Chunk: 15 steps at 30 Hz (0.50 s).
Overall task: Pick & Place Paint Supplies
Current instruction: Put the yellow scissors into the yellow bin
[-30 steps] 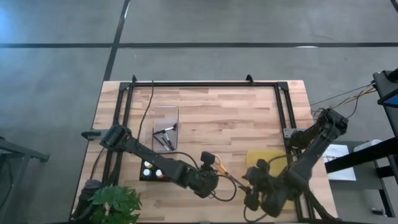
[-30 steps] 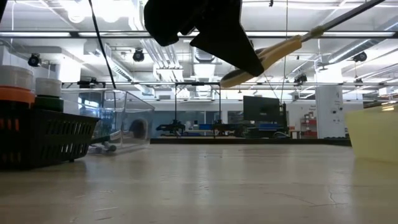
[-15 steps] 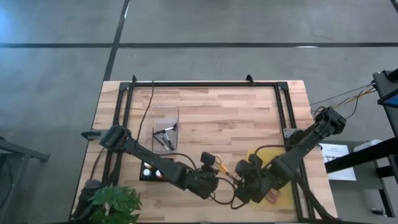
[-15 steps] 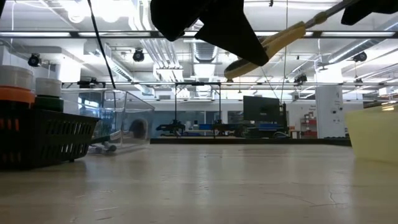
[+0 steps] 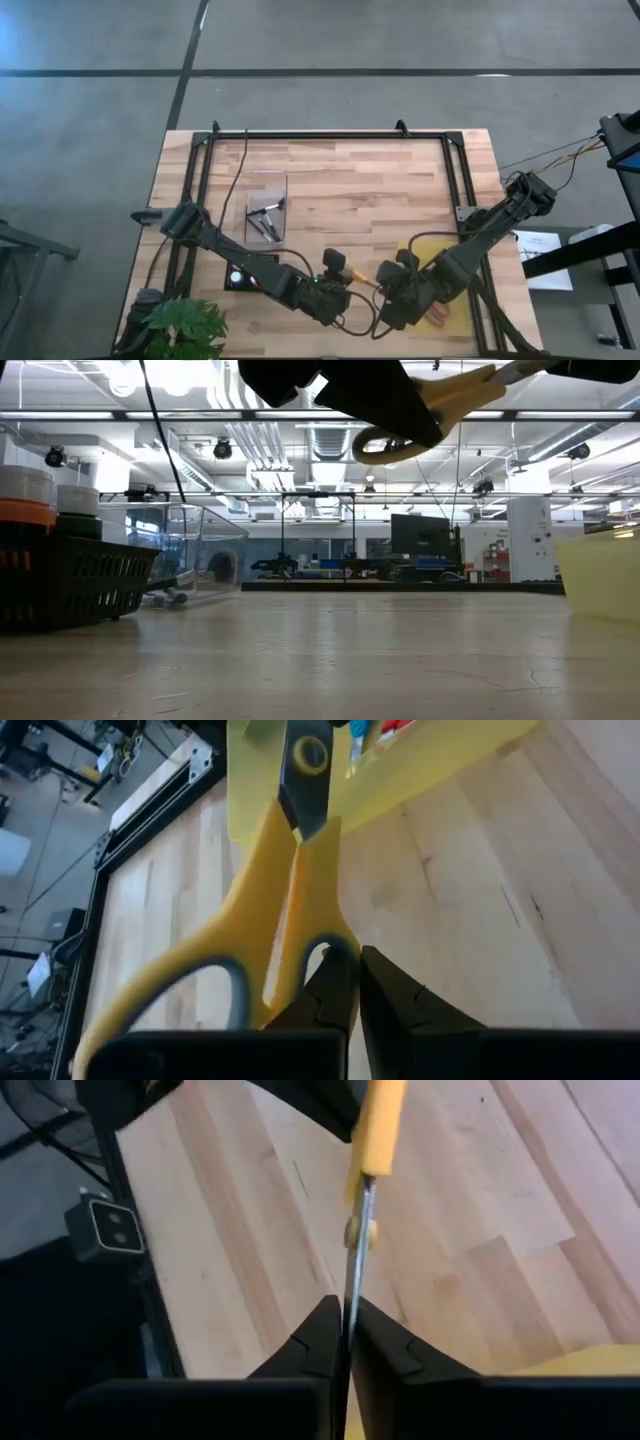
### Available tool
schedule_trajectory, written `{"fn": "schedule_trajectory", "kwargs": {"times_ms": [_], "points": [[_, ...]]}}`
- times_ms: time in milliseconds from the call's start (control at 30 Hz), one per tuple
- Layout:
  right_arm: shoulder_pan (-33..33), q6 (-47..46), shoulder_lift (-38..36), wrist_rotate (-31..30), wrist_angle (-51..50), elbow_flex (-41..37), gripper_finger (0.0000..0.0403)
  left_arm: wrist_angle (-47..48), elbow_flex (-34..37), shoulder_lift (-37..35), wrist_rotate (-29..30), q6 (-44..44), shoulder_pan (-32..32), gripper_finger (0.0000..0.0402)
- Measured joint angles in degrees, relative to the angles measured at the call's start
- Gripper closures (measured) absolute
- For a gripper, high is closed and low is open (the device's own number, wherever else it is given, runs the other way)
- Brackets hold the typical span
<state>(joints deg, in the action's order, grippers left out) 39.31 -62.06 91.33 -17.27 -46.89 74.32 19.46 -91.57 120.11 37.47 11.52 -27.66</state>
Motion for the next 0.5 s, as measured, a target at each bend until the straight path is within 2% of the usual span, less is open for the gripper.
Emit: {"fn": "schedule_trajectory", "kwargs": {"times_ms": [67,300,500], "points": [[0.0,0.6,0.0,-0.1,-0.5,0.0,0.0392,-0.1,0.0,0.0,-0.6,0.6,0.0,0.0387],[0.0,1.0,0.0,-0.7,-0.9,-0.1,0.0394,0.1,0.0,-0.1,-2.9,2.7,-0.3,0.0317],[0.1,1.3,0.0,-2.3,-2.5,-0.1,0.0395,1.0,0.0,-1.0,-11.0,4.4,-1.4,0.0304]]}}
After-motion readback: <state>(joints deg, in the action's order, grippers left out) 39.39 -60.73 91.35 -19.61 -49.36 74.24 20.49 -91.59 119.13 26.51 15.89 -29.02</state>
